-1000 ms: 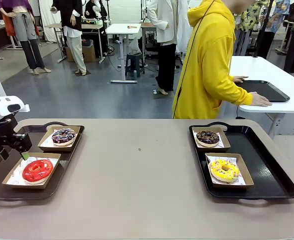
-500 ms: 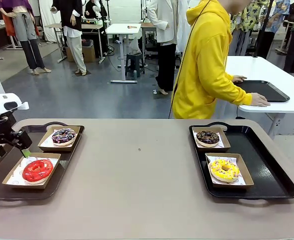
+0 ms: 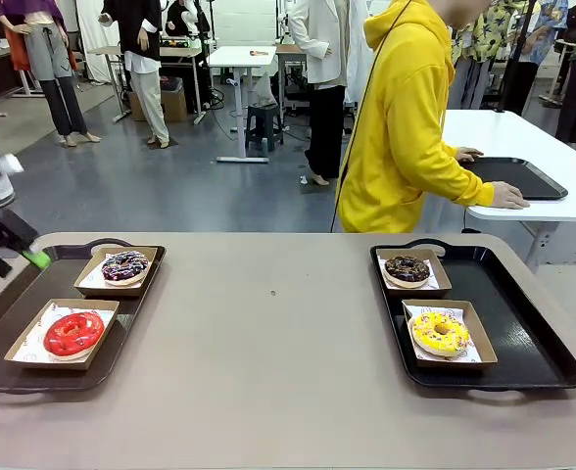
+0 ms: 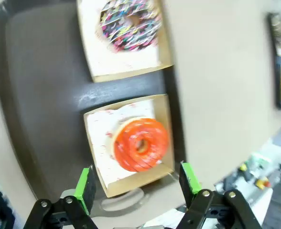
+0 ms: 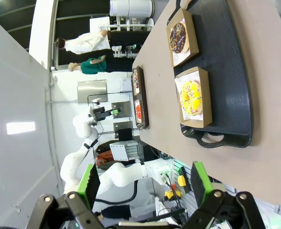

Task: Individually package the donuts and arrange them on the tray.
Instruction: Place the picked Paper togo box on the Handle tray.

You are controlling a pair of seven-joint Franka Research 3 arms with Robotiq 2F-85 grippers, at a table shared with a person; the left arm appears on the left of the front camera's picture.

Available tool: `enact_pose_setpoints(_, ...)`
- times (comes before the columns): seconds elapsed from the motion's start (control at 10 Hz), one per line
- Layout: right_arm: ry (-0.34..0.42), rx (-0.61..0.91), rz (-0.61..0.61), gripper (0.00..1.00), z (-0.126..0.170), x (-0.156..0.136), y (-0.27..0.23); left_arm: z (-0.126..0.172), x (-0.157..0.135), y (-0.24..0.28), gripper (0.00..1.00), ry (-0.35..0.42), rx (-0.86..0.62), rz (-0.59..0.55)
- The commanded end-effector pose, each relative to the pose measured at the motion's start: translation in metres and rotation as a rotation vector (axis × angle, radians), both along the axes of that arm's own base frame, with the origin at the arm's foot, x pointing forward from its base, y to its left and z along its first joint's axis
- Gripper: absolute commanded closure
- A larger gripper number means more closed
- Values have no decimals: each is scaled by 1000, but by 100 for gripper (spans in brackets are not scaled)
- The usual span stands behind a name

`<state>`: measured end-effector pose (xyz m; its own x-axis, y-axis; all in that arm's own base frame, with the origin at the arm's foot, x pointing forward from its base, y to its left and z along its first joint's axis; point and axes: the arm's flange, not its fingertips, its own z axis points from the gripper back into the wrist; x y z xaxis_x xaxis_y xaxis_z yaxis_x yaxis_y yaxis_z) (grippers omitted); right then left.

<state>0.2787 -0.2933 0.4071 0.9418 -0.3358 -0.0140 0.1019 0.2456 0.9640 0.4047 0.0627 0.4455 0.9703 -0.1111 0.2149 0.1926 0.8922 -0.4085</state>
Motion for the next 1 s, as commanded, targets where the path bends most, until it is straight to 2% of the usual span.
enact_pose_setpoints(0.0, -1, 7, -1, 0, 1, 0, 0, 23, 6, 49, 9, -16, -242, 25)
enact_pose_setpoints(0.2, -1, 7, -1, 0, 1, 0, 0, 28, 8, 109, 9, 8, -430, 70)
enact_pose_setpoints(0.5, -1, 7, -1, 0, 1, 0, 0, 1, 10, 177, 9, 106, -614, 108)
enact_pose_setpoints(0.9, -1, 7, -1, 0, 1, 0, 0, -31, -6, 215, 9, 89, -772, 118)
